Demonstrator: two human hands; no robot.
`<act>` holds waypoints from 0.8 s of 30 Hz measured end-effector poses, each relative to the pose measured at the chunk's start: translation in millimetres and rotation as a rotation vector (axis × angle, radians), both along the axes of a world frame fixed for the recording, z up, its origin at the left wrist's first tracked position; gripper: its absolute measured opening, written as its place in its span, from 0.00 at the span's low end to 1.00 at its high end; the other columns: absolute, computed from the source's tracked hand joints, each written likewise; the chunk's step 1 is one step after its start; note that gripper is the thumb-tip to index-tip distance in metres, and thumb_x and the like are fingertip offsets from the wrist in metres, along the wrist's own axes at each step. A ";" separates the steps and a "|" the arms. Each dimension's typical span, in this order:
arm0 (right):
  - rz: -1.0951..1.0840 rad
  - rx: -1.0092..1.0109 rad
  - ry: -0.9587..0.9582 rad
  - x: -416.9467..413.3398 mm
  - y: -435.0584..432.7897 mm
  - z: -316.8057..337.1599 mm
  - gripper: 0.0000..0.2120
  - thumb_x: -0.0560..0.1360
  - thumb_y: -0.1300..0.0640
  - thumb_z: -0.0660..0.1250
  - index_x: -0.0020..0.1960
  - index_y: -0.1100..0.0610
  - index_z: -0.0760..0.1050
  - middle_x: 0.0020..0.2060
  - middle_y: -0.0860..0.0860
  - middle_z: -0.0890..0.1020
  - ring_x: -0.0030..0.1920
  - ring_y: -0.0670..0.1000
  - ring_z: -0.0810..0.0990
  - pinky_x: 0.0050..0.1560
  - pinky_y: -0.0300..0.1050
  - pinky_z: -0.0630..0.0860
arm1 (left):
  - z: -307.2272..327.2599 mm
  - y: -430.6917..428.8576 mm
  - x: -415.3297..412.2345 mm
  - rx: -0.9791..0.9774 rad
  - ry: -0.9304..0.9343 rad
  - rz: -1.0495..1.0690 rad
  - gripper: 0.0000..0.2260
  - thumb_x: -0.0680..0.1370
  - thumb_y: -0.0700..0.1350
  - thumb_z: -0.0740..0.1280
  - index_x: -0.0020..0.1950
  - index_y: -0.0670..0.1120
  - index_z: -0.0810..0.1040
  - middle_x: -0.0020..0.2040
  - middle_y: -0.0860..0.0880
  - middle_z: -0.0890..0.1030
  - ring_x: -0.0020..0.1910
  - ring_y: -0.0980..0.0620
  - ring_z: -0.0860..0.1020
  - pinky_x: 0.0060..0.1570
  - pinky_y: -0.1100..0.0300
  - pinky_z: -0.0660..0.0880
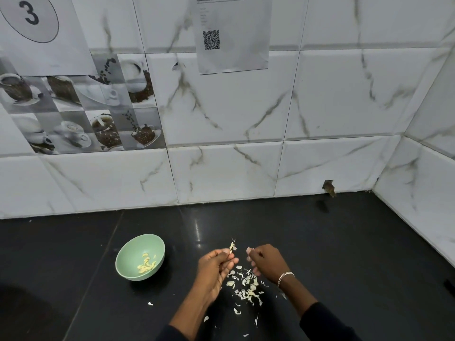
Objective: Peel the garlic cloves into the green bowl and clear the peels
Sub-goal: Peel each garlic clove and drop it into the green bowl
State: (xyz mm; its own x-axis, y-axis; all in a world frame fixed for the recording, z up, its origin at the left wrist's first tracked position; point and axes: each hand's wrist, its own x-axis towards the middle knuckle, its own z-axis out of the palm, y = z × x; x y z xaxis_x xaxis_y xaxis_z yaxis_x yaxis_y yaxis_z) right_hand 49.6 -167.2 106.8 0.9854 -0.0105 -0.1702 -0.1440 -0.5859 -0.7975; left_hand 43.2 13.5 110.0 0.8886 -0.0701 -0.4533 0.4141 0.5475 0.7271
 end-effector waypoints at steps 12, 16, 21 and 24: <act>-0.060 -0.209 0.069 5.7 -1.7 -24.6 0.13 0.73 0.49 0.72 0.33 0.54 0.76 0.27 0.51 0.81 0.25 0.45 0.77 0.31 0.43 0.75 | -30.1 5.4 -5.2 0.185 0.054 -0.031 0.07 0.76 0.28 0.68 0.53 0.30 0.80 0.43 0.35 0.84 0.38 0.45 0.85 0.34 0.64 0.81; -0.045 -0.324 0.060 7.3 -1.2 -31.4 0.10 0.72 0.55 0.70 0.34 0.49 0.73 0.38 0.46 0.80 0.40 0.49 0.80 0.44 0.46 0.78 | -33.5 5.0 -6.3 0.188 0.066 -0.041 0.06 0.76 0.28 0.69 0.53 0.31 0.80 0.45 0.33 0.84 0.40 0.43 0.85 0.34 0.63 0.81; -0.060 -0.302 0.014 5.7 1.4 -32.9 0.14 0.74 0.48 0.72 0.34 0.53 0.76 0.30 0.48 0.82 0.31 0.45 0.78 0.37 0.43 0.77 | -35.2 3.0 -6.3 0.190 0.070 -0.048 0.06 0.77 0.30 0.69 0.53 0.31 0.80 0.45 0.34 0.85 0.39 0.44 0.85 0.36 0.62 0.82; -0.002 -0.044 0.008 3.1 9.1 -27.0 0.09 0.76 0.64 0.65 0.49 0.53 0.80 0.43 0.53 0.85 0.33 0.46 0.81 0.41 0.44 0.82 | -36.2 2.4 -6.2 0.203 0.072 -0.058 0.07 0.77 0.29 0.68 0.54 0.30 0.79 0.43 0.34 0.85 0.38 0.44 0.85 0.35 0.62 0.82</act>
